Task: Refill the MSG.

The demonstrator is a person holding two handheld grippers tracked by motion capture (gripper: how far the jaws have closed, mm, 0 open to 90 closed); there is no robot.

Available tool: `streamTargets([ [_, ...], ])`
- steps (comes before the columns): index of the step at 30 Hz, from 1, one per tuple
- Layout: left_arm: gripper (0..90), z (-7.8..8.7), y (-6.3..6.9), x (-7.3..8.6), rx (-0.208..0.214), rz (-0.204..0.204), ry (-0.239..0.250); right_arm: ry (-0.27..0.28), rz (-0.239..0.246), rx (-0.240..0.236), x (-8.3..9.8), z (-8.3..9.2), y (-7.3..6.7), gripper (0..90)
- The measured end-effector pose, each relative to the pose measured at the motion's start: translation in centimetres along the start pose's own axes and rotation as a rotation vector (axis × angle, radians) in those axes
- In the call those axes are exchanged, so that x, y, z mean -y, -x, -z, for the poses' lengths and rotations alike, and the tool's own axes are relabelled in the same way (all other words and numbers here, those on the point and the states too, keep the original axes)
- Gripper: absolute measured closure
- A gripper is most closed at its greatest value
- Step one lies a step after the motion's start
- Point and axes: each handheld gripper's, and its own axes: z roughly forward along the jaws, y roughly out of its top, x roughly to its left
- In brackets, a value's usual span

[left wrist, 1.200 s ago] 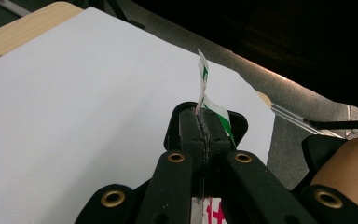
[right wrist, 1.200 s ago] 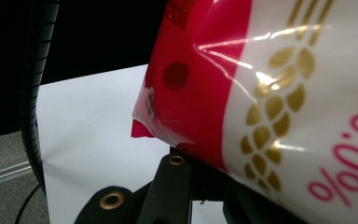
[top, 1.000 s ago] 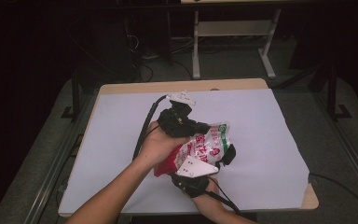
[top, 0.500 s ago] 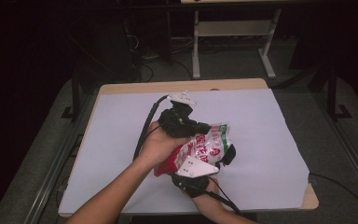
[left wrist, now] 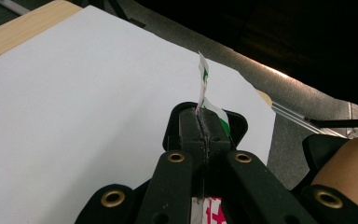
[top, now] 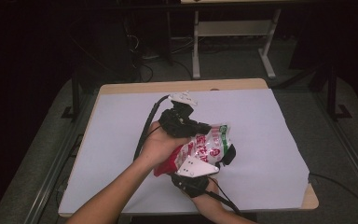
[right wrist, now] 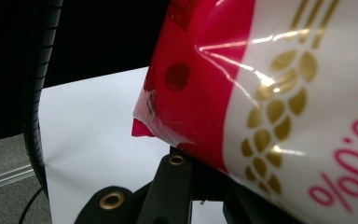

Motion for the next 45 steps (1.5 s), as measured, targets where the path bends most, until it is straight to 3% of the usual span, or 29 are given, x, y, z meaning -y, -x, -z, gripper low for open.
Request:
streamTargets([
  [26, 90.0, -0.17, -0.08, -0.21, -0.005, -0.003, -0.020, 0.008, -0.001, -0.009, -0.11, -0.11, 0.10, 90.0],
  [45, 90.0, -0.12, 0.09, -0.22, 0.002, 0.003, -0.008, 0.014, 0.002, -0.015, -0.02, -0.09, 0.03, 90.0],
])
